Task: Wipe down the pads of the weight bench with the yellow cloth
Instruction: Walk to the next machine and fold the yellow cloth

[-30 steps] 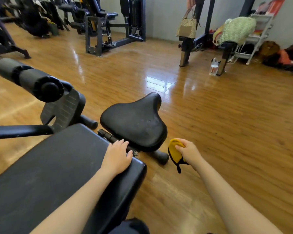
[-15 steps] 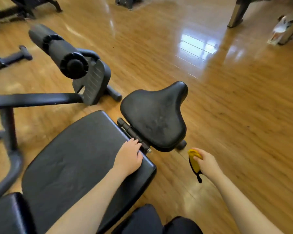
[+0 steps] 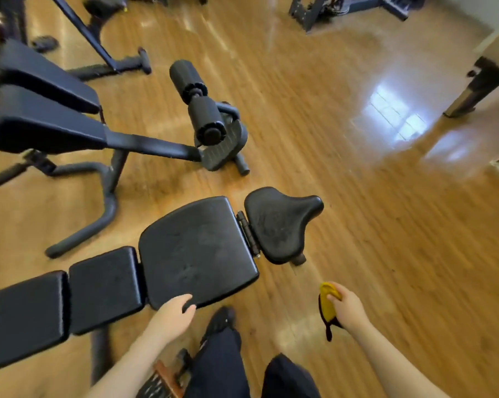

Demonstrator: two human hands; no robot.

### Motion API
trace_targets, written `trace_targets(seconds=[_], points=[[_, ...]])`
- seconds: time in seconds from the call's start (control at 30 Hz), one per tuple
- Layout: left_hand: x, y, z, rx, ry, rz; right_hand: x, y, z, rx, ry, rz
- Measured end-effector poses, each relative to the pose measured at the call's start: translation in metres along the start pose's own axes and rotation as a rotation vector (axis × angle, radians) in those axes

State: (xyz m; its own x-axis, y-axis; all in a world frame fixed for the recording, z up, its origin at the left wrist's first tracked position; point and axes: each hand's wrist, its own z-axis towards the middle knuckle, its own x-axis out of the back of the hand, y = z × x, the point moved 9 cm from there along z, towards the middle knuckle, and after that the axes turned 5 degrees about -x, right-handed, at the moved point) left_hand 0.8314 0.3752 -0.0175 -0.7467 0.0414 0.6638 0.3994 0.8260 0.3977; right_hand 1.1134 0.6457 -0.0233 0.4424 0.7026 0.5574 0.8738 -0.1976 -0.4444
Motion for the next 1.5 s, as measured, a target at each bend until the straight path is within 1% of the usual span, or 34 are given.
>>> trace_targets(seconds=[0.1,0.2,0.3,0.37,0.47,0.57,0.73,0.87,0.97,1.07,1.2,1.33,1.43,1.5], points=[[0.000,-0.007,-0.055,0.133,0.141,-0.129,0.021,-0.008,-0.014,0.096,-0.065,-0.064],[-0.034,-0.004,-0.125,0.225,0.264,-0.343,0.035,-0.012,-0.032,0.218,-0.136,-0.162],[-0.089,-0.003,-0.196,0.323,0.260,-0.525,0.038,-0.008,-0.057,0.295,-0.202,-0.271],[-0.123,-0.008,-0.236,0.424,0.257,-0.636,0.033,-0.004,-0.070,0.322,-0.255,-0.342],[-0.158,-0.017,-0.290,0.551,0.300,-0.763,0.018,-0.001,-0.087,0.378,-0.318,-0.475],[-0.188,-0.031,-0.336,0.617,0.338,-0.801,-0.011,0.001,-0.108,0.470,-0.386,-0.592],[-0.239,-0.051,-0.388,0.655,0.344,-0.880,-0.061,0.014,-0.145,0.526,-0.461,-0.720],[-0.268,-0.084,-0.426,0.690,0.357,-0.923,-0.100,0.019,-0.180,0.581,-0.466,-0.779],[-0.281,-0.119,-0.460,0.705,0.362,-0.981,-0.128,0.022,-0.209,0.614,-0.427,-0.780],[-0.280,-0.172,-0.503,0.735,0.431,-0.994,-0.164,0.028,-0.253,0.632,-0.388,-0.785],[-0.249,-0.244,-0.551,0.712,0.501,-0.940,-0.220,0.027,-0.319,0.647,-0.382,-0.771],[-0.239,-0.305,-0.593,0.709,0.536,-0.911,-0.287,0.026,-0.375,0.681,-0.423,-0.806],[-0.241,-0.343,-0.615,0.715,0.550,-0.954,-0.339,0.022,-0.408,0.726,-0.464,-0.846],[-0.237,-0.370,-0.623,0.718,0.566,-0.979,-0.378,0.007,-0.433,0.776,-0.497,-0.868]])
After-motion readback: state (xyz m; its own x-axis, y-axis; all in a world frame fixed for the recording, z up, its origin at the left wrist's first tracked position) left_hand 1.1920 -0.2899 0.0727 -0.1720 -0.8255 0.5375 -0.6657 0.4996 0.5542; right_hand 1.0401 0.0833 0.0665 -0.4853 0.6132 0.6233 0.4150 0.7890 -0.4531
